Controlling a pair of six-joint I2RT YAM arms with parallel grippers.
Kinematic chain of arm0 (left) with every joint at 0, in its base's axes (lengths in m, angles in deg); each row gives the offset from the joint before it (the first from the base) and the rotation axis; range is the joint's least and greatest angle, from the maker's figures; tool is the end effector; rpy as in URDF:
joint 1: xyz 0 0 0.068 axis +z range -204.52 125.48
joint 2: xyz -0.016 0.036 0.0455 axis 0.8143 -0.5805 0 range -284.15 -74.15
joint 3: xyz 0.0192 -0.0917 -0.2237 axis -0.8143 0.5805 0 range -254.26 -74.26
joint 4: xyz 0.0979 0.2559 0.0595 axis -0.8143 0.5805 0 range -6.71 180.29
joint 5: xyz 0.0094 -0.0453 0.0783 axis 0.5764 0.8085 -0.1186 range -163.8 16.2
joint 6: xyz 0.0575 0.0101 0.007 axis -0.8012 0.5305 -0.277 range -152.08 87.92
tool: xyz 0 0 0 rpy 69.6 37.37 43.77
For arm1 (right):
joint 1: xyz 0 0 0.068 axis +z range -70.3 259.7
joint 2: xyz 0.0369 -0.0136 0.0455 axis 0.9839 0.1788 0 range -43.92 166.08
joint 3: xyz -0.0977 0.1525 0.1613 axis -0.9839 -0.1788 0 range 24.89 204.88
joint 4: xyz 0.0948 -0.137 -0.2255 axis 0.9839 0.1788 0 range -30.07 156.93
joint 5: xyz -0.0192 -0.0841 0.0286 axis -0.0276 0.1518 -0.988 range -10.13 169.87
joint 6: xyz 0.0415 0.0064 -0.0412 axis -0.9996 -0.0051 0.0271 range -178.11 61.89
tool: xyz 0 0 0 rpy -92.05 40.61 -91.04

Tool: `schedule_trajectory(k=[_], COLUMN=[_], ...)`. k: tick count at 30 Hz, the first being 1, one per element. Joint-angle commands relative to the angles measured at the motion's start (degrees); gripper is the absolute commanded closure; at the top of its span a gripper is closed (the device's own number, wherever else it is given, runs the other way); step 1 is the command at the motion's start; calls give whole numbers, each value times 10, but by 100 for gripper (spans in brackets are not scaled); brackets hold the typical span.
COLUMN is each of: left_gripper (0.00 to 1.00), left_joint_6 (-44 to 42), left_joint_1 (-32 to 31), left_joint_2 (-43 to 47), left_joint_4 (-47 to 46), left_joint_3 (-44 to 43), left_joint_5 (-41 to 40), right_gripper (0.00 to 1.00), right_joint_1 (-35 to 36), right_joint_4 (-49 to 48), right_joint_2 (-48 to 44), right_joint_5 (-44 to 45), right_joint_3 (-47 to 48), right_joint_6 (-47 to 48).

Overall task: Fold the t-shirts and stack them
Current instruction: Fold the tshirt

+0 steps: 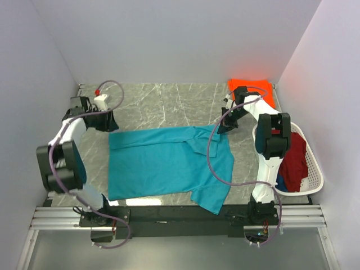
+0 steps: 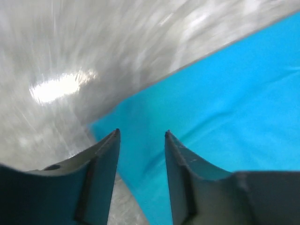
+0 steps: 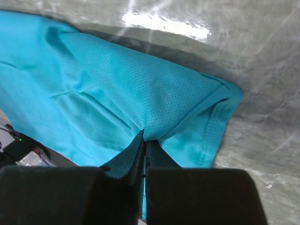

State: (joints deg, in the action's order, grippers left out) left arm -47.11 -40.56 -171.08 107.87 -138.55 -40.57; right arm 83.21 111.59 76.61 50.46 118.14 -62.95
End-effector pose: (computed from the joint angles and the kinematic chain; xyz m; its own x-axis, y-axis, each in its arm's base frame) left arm 0.3580 0.0648 0.1597 -0.7656 0.0332 -0.6425 0.2948 0.9057 -0.3046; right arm 0.4204 0.0467 0.1366 -0.9885 0.0130 -0.1506 -0.0643 0.8656 0.4965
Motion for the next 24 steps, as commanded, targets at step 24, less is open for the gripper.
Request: schedule_trajectory(k=[24], left_gripper=[40], left_joint_6=[-309], left_joint_1=[-618], left_joint_2=[22], left_joint_4=[-360], left_joint_3=[86], left_joint_5=[-159], right_gripper=[100], right_joint_1=[-26], right_joint_4=[-10], right_joint_2=[59], right_joint_5=[-42], right_joint_3=[40], right_joint_6=[-2])
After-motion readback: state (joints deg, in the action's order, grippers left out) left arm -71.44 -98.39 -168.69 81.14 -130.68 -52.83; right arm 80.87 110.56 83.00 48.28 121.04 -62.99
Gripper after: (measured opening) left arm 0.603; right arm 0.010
